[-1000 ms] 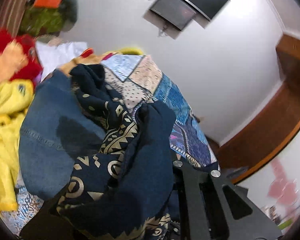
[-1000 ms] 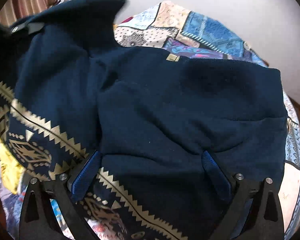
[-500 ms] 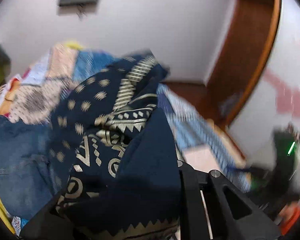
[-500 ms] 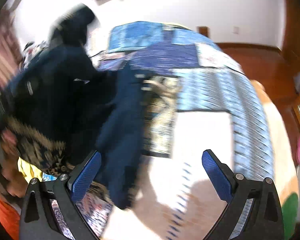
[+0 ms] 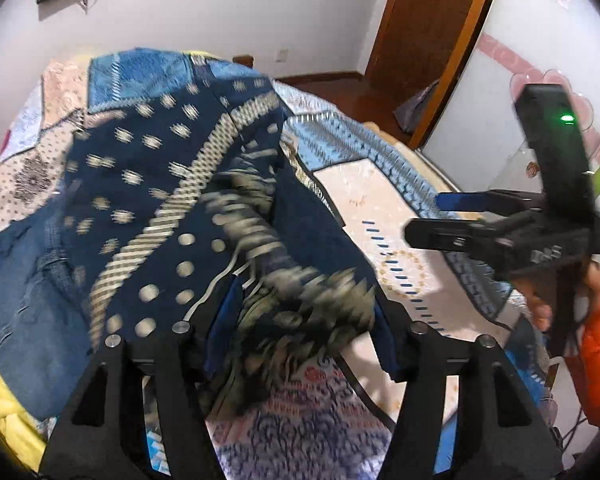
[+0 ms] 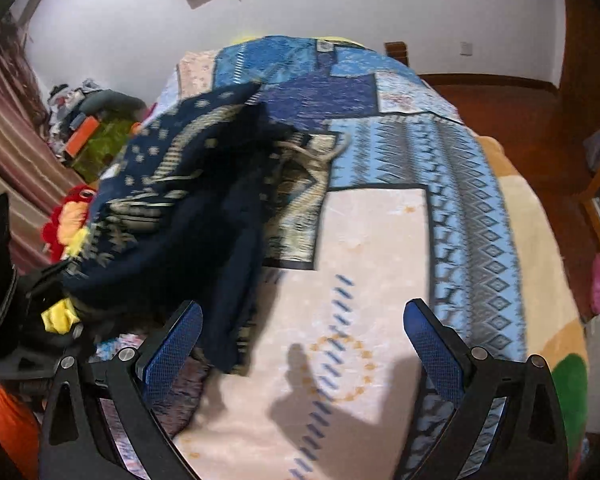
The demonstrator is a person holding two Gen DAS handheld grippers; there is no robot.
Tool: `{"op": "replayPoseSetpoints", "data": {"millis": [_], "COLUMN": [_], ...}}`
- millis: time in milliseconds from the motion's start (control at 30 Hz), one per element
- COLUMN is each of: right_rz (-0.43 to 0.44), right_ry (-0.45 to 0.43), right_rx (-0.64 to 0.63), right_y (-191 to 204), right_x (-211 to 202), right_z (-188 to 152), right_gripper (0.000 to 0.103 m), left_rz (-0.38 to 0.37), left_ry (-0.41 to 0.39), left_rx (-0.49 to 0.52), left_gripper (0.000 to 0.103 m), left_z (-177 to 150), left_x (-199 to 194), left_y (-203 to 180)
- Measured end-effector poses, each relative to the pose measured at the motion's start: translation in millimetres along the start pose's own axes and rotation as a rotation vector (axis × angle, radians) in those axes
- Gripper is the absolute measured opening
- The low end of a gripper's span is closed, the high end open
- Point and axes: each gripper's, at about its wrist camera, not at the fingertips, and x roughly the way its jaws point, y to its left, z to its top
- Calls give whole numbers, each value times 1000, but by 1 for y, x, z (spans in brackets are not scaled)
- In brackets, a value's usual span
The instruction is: Fold large clothes
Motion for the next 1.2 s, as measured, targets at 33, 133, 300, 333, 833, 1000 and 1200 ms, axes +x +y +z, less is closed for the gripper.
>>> {"op": "replayPoseSetpoints", "data": {"millis": [33, 133, 300, 333, 833, 1000, 1200], "right_rz": [9, 46, 109, 126, 19, -17, -40], "right_ry": [-5, -30, -59, -56, 173, 157, 122], "right_rx": [-3, -22, -82, -92, -71, -81, -77], "right_y": [4, 23, 66, 75, 27, 6, 1], "right_x": [-1, -6, -3, 0, 102, 76, 38], "right_z": [2, 16, 44, 49, 13, -7, -6], "right_gripper": [100, 100, 100, 100, 100, 100, 100], "left_rz": [1, 42, 204, 232, 109, 142, 223], "left_ry": [-20, -93, -202, -196, 3, 15, 19], "left_rx": [-5, -25, -100, -123, -229, -187, -152], "left_gripper": [61, 72, 84, 84, 96, 99, 99], "left_z": [-1, 1, 9, 10, -48, -68, -76], "left_x": [-13, -47, -85, -83, 4, 0, -26], "left_y": [1, 12, 62, 75, 129, 120, 115]}}
